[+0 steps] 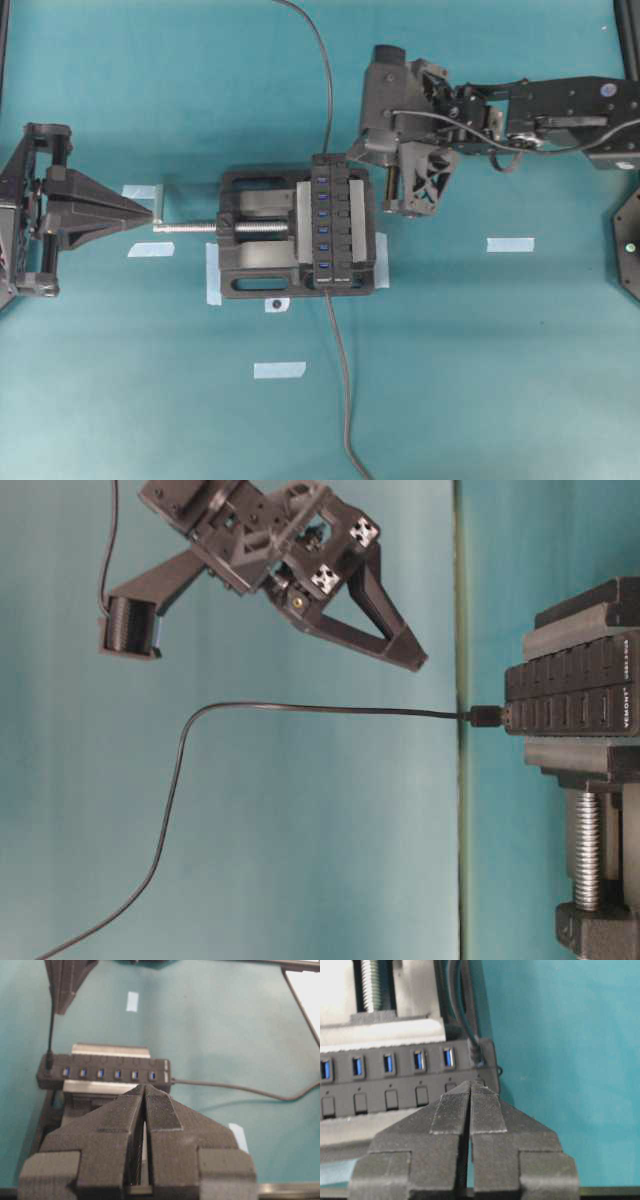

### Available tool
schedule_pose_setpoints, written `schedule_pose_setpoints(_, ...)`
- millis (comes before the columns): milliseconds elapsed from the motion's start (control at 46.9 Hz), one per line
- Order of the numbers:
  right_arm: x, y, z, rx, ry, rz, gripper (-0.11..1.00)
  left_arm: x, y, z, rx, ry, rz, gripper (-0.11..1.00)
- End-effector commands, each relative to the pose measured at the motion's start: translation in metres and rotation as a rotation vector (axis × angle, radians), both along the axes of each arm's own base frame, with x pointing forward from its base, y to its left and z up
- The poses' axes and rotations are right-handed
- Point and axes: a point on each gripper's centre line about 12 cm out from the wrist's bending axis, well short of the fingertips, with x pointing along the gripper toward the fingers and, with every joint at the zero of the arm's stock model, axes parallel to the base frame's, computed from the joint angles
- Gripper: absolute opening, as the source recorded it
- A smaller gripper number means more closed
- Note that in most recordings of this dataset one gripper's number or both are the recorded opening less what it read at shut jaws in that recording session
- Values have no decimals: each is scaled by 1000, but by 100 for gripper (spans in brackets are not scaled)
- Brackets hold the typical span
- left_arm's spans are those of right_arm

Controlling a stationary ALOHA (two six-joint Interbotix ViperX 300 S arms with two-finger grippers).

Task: Insert the USB into the center port of the fixed hub
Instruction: 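Move the right gripper over the USB plug at the hub's end, then lower and close the right gripper on the black USB cable plug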

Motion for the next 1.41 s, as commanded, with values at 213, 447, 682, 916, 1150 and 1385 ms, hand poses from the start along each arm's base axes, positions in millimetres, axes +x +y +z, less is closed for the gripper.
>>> schedule_pose_setpoints(213, 8, -3, -3, -12, -2, 8, 0, 2, 0, 5, 0, -15, -2, 2)
schedule_pose_setpoints(447, 16, -5, -6, -19, -10, 14, 2, 3, 0, 6, -2, -17, -1, 2)
schedule_pose_setpoints(682, 20, -8, -7, -20, -27, 7, 4, 2, 0, 5, -3, -14, -1, 2)
schedule_pose_setpoints(916, 21, -8, -5, -21, -45, 7, 14, 2, 0, 4, -3, -11, -1, 2)
schedule_pose_setpoints(1150, 23, -9, -8, -19, -44, 3, 56, 2, 0, 3, -3, -9, -1, 2)
schedule_pose_setpoints(1385, 28, -9, -7, -16, -57, 2, 83, -2, 0, 4, -3, -21, -1, 2)
